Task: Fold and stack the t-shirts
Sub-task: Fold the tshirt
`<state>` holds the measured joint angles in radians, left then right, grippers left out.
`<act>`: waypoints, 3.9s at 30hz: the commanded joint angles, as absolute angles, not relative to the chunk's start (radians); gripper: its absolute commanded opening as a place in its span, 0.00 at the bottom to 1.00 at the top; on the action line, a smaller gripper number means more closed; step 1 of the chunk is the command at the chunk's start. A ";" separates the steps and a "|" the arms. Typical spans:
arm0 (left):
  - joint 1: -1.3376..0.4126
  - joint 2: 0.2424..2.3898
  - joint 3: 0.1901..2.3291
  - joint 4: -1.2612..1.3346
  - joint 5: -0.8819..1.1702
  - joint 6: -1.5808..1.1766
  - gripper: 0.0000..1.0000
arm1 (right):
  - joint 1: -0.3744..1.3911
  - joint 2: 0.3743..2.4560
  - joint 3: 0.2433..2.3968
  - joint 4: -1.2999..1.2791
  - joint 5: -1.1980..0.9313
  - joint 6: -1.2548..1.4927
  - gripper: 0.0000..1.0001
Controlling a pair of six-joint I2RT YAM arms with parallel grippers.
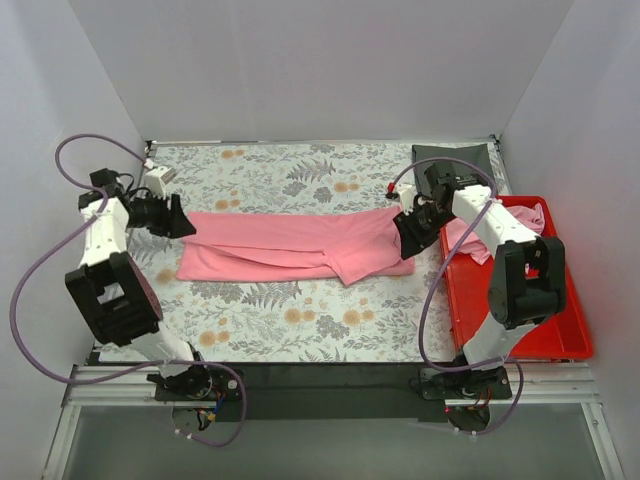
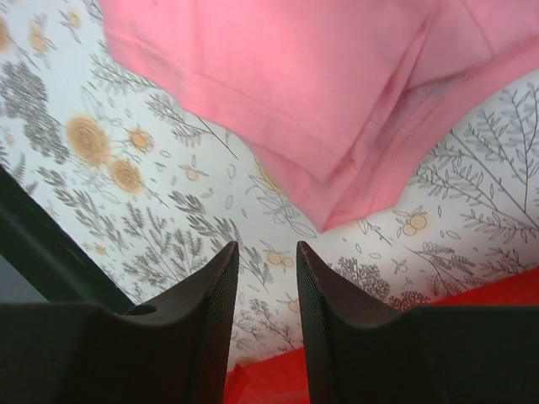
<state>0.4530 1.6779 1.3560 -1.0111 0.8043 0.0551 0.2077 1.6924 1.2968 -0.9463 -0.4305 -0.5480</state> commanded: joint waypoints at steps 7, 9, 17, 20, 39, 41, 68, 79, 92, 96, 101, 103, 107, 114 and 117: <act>-0.221 1.358 0.933 -0.312 0.931 -0.720 0.60 | 0.204 1.792 1.342 -0.893 -0.532 -0.347 0.39; -0.334 1.338 0.853 -0.223 0.822 -0.904 0.64 | 0.204 1.802 1.341 -0.882 -0.505 -0.327 0.39; -0.666 1.438 0.744 0.115 0.582 -1.140 0.66 | 0.196 1.848 1.325 -0.859 -0.442 -0.293 0.39; -0.687 1.526 0.770 0.132 0.557 -1.193 0.65 | 0.196 1.867 1.319 -0.853 -0.439 -0.291 0.39; -0.745 1.769 0.784 0.302 0.410 -1.442 0.56 | 0.192 1.924 1.315 -0.807 -0.443 -0.282 0.29; -0.747 1.788 0.793 0.307 0.384 -1.462 0.52 | 0.190 1.924 1.315 -0.808 -0.446 -0.282 0.27; -0.680 1.727 0.957 0.189 0.494 -1.490 0.00 | 0.179 1.876 1.430 -0.790 -0.614 -0.304 0.01; -0.548 1.767 1.029 0.190 0.540 -1.425 0.00 | 0.170 1.976 1.621 -0.743 -0.634 -0.261 0.01; -0.451 1.983 1.265 0.141 0.647 -1.259 0.00 | 0.170 2.088 1.736 -0.719 -0.638 -0.221 0.01; -0.434 2.040 1.308 0.120 0.683 -1.255 0.00 | 0.170 2.077 1.717 -0.716 -0.641 -0.218 0.01; -0.426 2.033 1.301 0.110 0.719 -1.269 0.00 | 0.170 2.060 1.700 -0.718 -0.650 -0.209 0.01; -0.422 2.016 1.293 0.103 0.724 -1.275 0.00 | 0.169 2.042 1.672 -0.719 -0.658 -0.201 0.01; -0.408 1.974 1.263 0.046 0.735 -1.250 0.00 | 0.169 1.993 1.597 -0.721 -0.664 -0.202 0.01; -0.396 1.933 1.212 -0.029 0.773 -1.213 0.00 | 0.170 1.910 1.468 -0.723 -0.689 -0.195 0.01; -0.393 1.937 1.210 -0.064 0.798 -1.192 0.00 | 0.170 1.888 1.415 -0.724 -0.690 -0.193 0.01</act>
